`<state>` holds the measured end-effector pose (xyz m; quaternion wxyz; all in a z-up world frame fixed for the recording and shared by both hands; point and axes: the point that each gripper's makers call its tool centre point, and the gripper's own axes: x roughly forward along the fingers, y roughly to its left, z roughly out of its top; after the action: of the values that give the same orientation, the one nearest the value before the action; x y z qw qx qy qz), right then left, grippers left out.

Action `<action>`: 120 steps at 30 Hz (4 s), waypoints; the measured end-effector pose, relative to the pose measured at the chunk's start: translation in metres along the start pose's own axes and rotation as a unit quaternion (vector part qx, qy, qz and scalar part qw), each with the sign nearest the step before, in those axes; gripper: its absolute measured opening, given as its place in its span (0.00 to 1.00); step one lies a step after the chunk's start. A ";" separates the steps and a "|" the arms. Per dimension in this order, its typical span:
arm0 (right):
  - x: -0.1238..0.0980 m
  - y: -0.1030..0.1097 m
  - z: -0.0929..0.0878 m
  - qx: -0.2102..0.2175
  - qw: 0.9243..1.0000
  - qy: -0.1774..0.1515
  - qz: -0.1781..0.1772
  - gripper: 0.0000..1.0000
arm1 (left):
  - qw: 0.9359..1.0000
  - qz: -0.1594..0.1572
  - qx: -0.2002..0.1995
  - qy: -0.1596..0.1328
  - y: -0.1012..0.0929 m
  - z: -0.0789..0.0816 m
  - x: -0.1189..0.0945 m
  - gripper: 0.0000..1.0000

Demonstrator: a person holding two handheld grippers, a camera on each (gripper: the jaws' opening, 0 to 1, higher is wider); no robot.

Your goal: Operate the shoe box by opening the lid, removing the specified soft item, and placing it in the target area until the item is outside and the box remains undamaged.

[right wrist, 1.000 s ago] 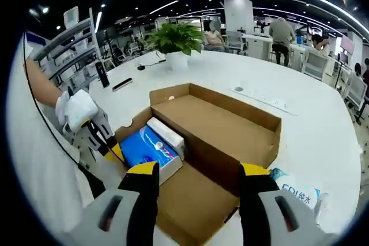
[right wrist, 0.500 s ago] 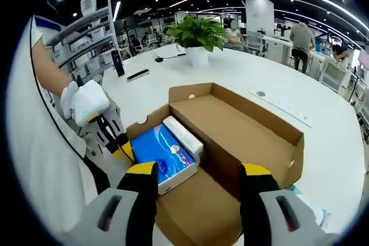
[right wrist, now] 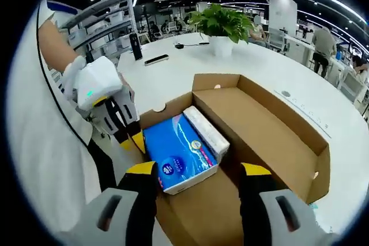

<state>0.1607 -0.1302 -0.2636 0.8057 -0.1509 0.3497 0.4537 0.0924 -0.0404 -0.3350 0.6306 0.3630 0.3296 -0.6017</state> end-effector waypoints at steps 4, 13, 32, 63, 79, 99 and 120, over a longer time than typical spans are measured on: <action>0.005 0.003 0.004 0.005 1.000 -0.004 0.013 0.57 | 1.000 0.000 -0.001 0.000 0.000 0.000 0.000 0.01; 0.014 0.007 0.005 -0.009 0.999 0.010 0.029 0.58 | 1.000 0.002 -0.002 0.000 0.000 0.001 0.000 0.01; 0.038 0.023 -0.006 -0.035 0.996 0.058 0.061 0.64 | 1.000 0.003 -0.002 0.000 0.001 0.001 0.000 0.01; 0.070 0.022 -0.031 -0.140 0.976 0.139 0.095 0.64 | 1.000 0.003 -0.001 -0.001 0.001 0.002 -0.001 0.01; 0.061 0.015 -0.039 -0.135 0.977 0.125 0.105 0.64 | 1.000 0.003 -0.002 -0.001 0.001 0.001 0.000 0.01; 0.026 -0.017 -0.072 -0.153 0.968 0.168 0.104 0.64 | 1.000 0.006 -0.004 0.000 0.001 0.001 -0.001 0.02; 0.002 -0.037 -0.093 -0.163 0.957 0.215 0.110 0.65 | 1.000 0.007 0.001 -0.003 0.001 0.001 -0.001 0.02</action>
<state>0.1527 -0.2011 -0.3341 0.6209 -0.3350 0.4502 0.5473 0.0934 -0.0409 -0.3336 0.6356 0.3644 0.3247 -0.5982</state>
